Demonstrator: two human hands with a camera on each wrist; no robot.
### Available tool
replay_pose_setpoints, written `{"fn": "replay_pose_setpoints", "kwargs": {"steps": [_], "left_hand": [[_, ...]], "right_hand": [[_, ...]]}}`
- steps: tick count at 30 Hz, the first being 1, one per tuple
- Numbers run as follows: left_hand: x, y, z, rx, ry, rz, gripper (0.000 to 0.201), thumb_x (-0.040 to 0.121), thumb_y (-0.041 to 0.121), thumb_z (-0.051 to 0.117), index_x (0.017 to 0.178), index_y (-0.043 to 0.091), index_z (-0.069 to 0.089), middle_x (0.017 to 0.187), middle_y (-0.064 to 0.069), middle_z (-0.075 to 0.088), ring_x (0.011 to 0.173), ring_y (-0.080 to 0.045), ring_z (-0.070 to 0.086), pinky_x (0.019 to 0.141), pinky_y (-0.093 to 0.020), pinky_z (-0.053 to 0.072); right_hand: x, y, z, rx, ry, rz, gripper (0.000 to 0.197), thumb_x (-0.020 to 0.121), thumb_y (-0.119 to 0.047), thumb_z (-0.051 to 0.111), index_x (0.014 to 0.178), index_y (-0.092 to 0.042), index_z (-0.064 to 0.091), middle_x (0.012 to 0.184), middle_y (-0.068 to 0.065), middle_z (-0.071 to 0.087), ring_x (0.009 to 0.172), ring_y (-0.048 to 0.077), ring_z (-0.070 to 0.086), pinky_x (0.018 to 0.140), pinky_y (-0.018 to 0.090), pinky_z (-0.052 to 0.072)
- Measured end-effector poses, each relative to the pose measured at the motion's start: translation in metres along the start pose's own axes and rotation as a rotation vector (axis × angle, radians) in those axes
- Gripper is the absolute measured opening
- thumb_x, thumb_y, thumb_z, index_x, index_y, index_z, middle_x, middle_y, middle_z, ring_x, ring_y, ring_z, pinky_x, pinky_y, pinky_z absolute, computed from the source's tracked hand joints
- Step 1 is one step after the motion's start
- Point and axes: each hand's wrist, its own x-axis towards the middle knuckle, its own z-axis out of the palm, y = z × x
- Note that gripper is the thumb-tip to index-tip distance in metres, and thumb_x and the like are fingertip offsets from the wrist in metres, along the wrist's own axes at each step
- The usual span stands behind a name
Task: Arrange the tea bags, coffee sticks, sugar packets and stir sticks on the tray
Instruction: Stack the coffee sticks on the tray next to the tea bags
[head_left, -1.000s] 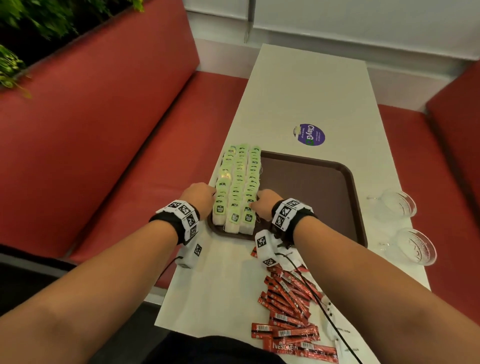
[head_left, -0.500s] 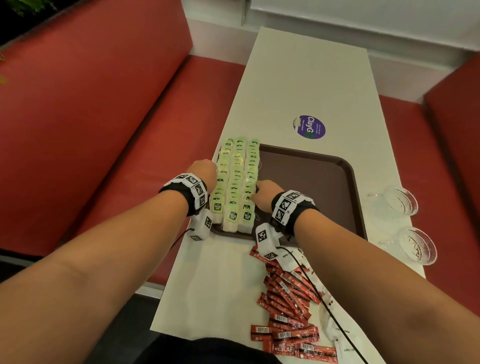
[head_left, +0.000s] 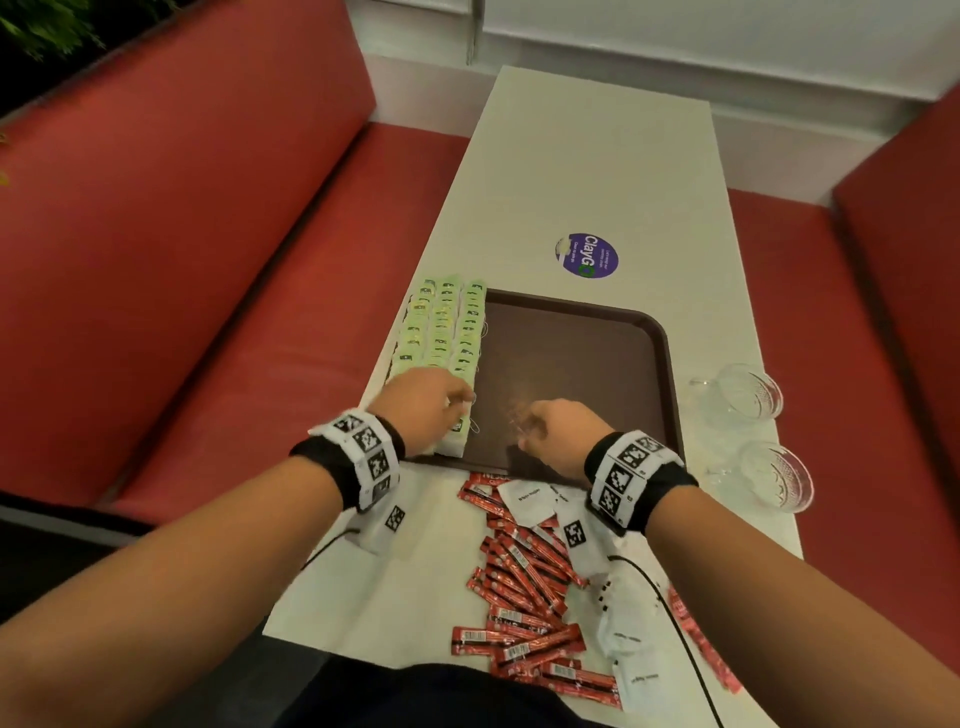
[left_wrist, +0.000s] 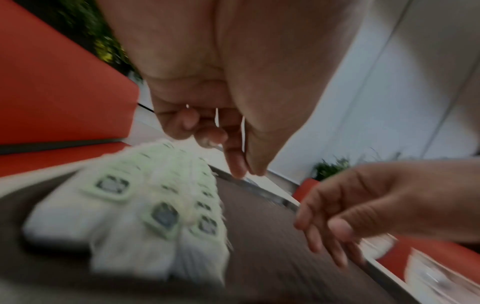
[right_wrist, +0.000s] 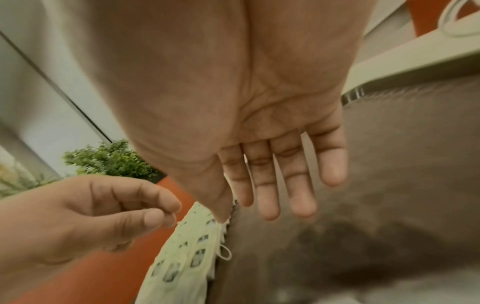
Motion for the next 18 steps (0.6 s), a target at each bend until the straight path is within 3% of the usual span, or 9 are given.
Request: {"fn": "replay_pose_setpoints", "kwargs": {"steps": [3, 6, 9, 12, 18], "left_hand": [[-0.024, 0.026, 0.03, 0.077, -0.179, 0.115, 0.018, 0.093, 0.03, 0.064, 0.11, 0.031, 0.071, 0.108, 0.013, 0.069, 0.097, -0.008, 0.062, 0.092, -0.031, 0.051], [-0.039, 0.038, 0.055, 0.255, -0.265, 0.163, 0.023, 0.092, 0.029, 0.062, 0.114, 0.029, 0.071, 0.109, 0.007, 0.071, 0.099, -0.015, 0.064, 0.086, -0.031, 0.052], [-0.049, 0.039, 0.068, 0.332, -0.264, 0.14, 0.026, 0.093, 0.025, 0.058, 0.116, 0.028, 0.068, 0.111, 0.003, 0.069, 0.102, -0.02, 0.064, 0.084, -0.035, 0.052], [-0.053, 0.039, 0.071, 0.323, -0.249, 0.109, 0.025, 0.094, 0.026, 0.055, 0.116, 0.028, 0.068, 0.11, 0.003, 0.068, 0.102, -0.019, 0.063, 0.085, -0.036, 0.052], [-0.053, 0.036, 0.06, 0.327, -0.25, 0.084, 0.023, 0.098, 0.03, 0.054, 0.115, 0.026, 0.07, 0.112, 0.002, 0.07, 0.102, -0.019, 0.063, 0.087, -0.034, 0.051]], "right_hand": [[-0.025, 0.019, 0.011, -0.044, -0.06, -0.039, 0.026, 0.095, -0.032, 0.061, 0.118, -0.022, 0.064, 0.111, -0.003, 0.068, 0.101, 0.017, 0.064, 0.089, 0.031, 0.052], [-0.042, 0.03, 0.024, -0.066, -0.079, -0.147, 0.032, 0.096, -0.028, 0.057, 0.127, -0.027, 0.062, 0.116, -0.005, 0.067, 0.107, 0.017, 0.062, 0.095, 0.033, 0.05], [-0.047, 0.035, 0.037, -0.129, -0.135, -0.246, 0.047, 0.097, -0.03, 0.054, 0.142, -0.04, 0.048, 0.121, 0.001, 0.056, 0.113, 0.022, 0.055, 0.099, 0.04, 0.046], [-0.047, 0.034, 0.047, -0.25, -0.208, -0.288, 0.05, 0.099, -0.035, 0.048, 0.147, -0.047, 0.038, 0.123, 0.007, 0.047, 0.117, 0.028, 0.05, 0.1, 0.045, 0.045], [-0.053, 0.03, 0.047, -0.4, -0.168, -0.251, 0.047, 0.098, -0.047, 0.047, 0.145, -0.042, 0.043, 0.132, 0.008, 0.049, 0.124, 0.03, 0.049, 0.099, 0.046, 0.047]]}}
